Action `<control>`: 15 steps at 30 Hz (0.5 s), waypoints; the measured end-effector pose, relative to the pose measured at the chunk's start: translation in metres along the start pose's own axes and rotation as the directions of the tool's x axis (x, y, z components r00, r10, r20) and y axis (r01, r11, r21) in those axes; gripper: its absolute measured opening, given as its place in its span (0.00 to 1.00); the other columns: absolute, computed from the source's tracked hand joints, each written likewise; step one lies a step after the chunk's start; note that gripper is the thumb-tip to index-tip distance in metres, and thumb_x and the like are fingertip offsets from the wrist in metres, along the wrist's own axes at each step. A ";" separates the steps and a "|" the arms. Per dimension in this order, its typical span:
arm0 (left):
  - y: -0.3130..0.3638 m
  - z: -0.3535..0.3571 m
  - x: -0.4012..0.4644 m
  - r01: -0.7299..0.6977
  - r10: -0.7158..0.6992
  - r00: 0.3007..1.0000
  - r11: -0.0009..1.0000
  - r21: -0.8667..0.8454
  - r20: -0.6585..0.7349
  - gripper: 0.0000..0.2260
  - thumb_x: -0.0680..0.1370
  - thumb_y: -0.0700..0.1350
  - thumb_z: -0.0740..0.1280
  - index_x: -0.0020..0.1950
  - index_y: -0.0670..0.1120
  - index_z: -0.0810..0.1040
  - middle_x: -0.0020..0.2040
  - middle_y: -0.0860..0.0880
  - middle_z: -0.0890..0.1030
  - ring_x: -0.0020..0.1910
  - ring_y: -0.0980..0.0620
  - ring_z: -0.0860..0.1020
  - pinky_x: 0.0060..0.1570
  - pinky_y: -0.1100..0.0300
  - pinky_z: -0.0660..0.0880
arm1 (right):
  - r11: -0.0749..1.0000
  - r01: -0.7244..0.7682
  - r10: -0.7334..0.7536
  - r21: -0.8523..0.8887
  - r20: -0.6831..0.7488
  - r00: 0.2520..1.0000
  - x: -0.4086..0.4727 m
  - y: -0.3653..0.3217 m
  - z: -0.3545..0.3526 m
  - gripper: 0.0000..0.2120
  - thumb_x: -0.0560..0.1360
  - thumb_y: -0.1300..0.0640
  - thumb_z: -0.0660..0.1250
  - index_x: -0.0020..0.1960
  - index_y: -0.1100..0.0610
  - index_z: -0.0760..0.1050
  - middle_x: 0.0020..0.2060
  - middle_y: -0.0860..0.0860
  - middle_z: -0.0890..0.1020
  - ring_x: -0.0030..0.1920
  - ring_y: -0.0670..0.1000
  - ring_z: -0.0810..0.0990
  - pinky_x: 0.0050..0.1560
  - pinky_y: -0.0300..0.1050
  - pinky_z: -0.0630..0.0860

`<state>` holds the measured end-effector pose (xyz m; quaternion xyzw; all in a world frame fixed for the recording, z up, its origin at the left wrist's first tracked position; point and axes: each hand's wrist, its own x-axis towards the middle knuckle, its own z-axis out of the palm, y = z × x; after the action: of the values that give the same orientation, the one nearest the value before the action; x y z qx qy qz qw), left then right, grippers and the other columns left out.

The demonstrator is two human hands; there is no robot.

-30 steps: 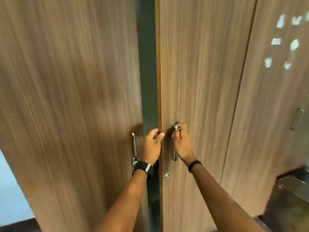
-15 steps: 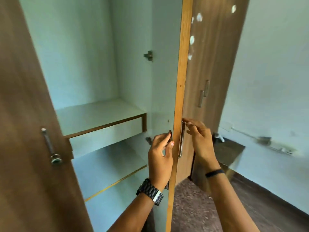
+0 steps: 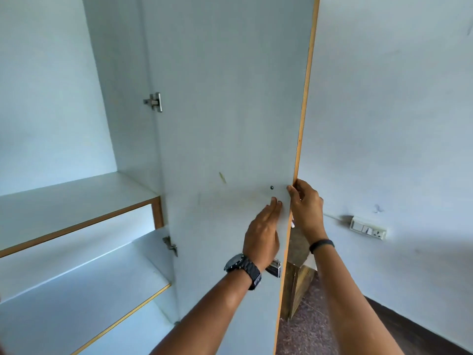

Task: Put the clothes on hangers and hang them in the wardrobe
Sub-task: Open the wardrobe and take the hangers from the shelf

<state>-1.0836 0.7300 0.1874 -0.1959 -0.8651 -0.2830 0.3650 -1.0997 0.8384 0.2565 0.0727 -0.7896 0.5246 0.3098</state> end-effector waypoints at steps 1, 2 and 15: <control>0.000 0.009 0.010 -0.013 0.012 0.999 1.000 0.020 0.034 0.28 0.73 0.28 0.63 0.73 0.41 0.67 0.73 0.44 0.68 0.70 0.45 0.69 0.66 0.51 0.71 | 1.000 -0.014 0.014 -0.022 -0.004 1.000 0.012 0.007 -0.002 0.08 0.79 0.58 0.62 0.50 0.62 0.77 0.42 0.56 0.83 0.45 0.57 0.79 0.46 0.48 0.74; 0.001 0.017 0.018 -0.019 0.016 0.998 0.999 0.037 0.065 0.30 0.73 0.27 0.63 0.74 0.41 0.65 0.73 0.44 0.66 0.71 0.44 0.68 0.66 0.50 0.71 | 0.999 -0.022 0.022 -0.039 -0.008 1.000 0.023 0.014 -0.004 0.08 0.79 0.58 0.62 0.50 0.61 0.77 0.43 0.56 0.83 0.45 0.57 0.79 0.46 0.48 0.74; -0.030 -0.018 0.013 0.010 0.006 0.995 0.986 -0.165 0.098 0.28 0.75 0.29 0.57 0.75 0.43 0.63 0.74 0.47 0.66 0.72 0.50 0.65 0.70 0.64 0.61 | 0.984 0.174 -0.130 0.036 -0.521 0.844 -0.012 0.001 0.053 0.18 0.77 0.69 0.57 0.66 0.66 0.72 0.62 0.60 0.75 0.64 0.53 0.73 0.65 0.35 0.66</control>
<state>-1.0990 0.6968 0.1969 -0.2382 -0.8558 -0.3440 0.3041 -1.1124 0.7903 0.2354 0.0043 -0.6472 0.5305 0.5475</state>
